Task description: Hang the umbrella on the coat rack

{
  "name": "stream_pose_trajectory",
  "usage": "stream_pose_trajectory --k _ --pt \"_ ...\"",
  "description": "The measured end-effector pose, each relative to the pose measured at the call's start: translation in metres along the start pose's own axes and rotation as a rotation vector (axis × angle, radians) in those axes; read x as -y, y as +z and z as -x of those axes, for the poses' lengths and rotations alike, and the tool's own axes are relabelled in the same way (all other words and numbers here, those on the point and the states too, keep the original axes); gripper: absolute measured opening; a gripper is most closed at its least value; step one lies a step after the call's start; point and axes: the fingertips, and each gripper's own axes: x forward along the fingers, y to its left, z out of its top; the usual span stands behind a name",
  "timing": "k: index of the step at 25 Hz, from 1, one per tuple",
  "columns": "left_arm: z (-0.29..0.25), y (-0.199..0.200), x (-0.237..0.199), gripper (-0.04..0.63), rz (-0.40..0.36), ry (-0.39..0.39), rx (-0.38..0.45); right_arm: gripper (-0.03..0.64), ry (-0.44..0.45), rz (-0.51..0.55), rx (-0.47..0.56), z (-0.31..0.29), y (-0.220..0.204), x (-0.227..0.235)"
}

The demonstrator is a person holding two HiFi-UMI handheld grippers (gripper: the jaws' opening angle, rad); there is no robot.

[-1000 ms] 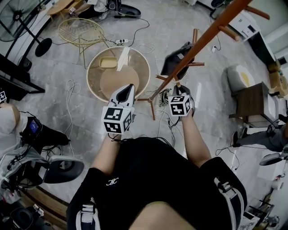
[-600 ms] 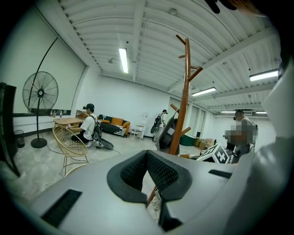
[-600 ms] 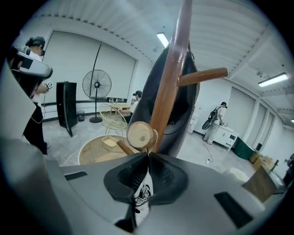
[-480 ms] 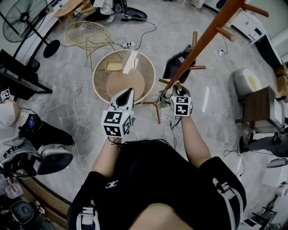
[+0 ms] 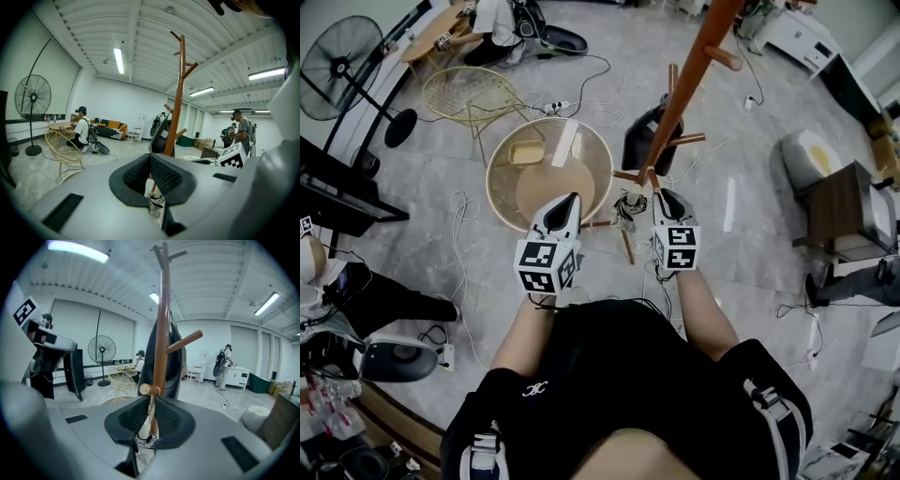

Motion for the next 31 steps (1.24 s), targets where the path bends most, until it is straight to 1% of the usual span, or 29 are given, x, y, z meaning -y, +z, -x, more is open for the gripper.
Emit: stream_pose_trajectory --k 1,2,7,12,19,23,31 --pt "-0.004 0.001 0.006 0.017 -0.004 -0.012 -0.003 0.037 0.005 -0.009 0.011 0.009 0.006 0.002" --pt "-0.008 0.003 0.012 0.017 -0.008 -0.024 -0.006 0.017 0.007 -0.017 0.029 0.018 0.013 0.003" --pt "-0.026 0.009 0.036 0.017 -0.036 -0.095 -0.012 0.015 -0.029 -0.038 0.12 0.056 0.052 0.011" --pt "-0.031 0.008 0.055 0.017 -0.057 -0.137 -0.012 0.015 -0.062 -0.068 0.191 0.084 0.073 0.019" --pt "-0.031 0.009 0.065 0.017 -0.07 -0.177 -0.017 0.015 -0.092 -0.08 0.198 0.095 0.071 0.019" --pt "-0.027 0.008 0.062 0.017 -0.07 -0.186 -0.02 0.015 -0.099 -0.101 0.204 0.097 0.071 0.013" --pt "-0.022 0.003 0.056 0.017 -0.068 -0.201 -0.025 0.015 -0.121 -0.09 0.195 0.097 0.069 0.002"
